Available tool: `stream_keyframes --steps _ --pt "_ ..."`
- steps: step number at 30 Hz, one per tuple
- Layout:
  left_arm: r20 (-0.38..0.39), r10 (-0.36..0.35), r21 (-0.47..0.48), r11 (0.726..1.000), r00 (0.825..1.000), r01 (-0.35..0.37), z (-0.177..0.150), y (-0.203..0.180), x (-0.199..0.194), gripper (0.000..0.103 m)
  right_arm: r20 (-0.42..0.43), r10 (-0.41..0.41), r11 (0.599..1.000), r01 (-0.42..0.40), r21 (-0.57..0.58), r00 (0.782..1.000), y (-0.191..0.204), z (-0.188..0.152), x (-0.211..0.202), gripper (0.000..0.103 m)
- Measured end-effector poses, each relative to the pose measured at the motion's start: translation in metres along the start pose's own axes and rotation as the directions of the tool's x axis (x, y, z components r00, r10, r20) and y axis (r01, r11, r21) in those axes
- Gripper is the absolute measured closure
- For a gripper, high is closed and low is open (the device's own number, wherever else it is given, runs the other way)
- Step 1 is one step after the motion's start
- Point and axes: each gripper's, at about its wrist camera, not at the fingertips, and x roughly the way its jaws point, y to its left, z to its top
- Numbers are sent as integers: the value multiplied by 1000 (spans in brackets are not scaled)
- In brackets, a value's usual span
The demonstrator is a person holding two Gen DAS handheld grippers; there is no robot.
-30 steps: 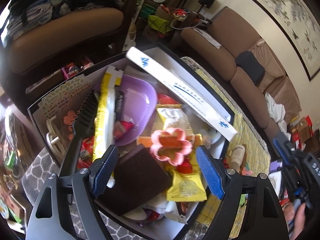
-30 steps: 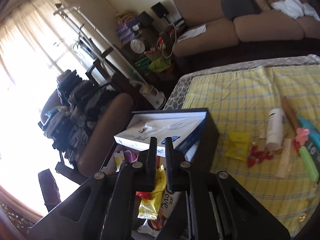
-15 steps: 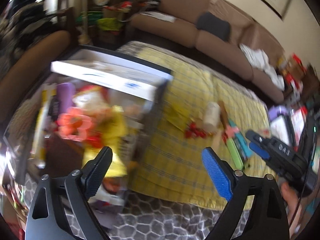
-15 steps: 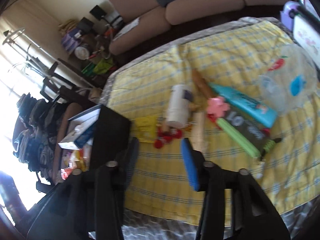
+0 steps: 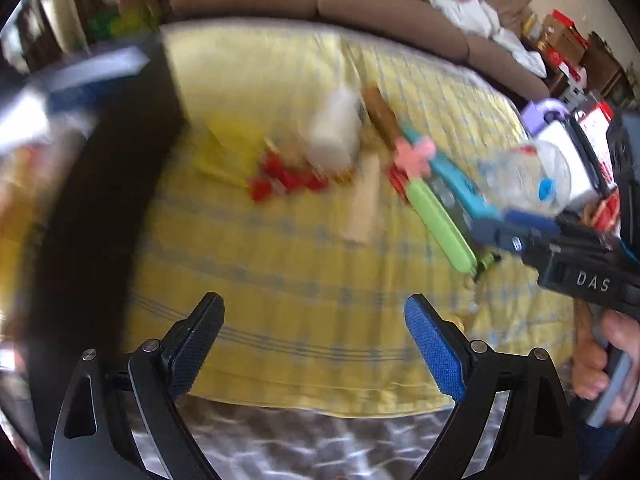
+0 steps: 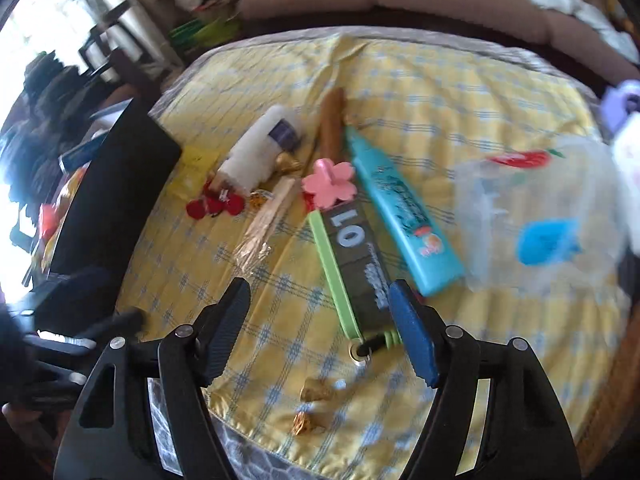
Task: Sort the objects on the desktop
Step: 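Grasp the green-and-black pill box with the right gripper while the left grasps a clear bag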
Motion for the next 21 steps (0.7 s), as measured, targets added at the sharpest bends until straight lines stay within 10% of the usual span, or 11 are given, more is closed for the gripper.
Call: stream_keyframes --steps 10,15,18,21 --pt "44 -1 35 999 999 0 -13 0 27 9 -129 -157 977 135 -167 979 3 12 65 34" --pt "56 -162 16 987 985 162 -7 8 29 9 -56 -94 981 83 -176 994 -1 9 62 61" --pt "104 -154 35 988 983 151 -5 5 32 9 58 112 989 -106 -99 992 -16 5 33 61" --pt "143 -98 109 991 985 83 -1 -1 32 9 98 114 993 -110 -50 989 -26 14 -1 61"
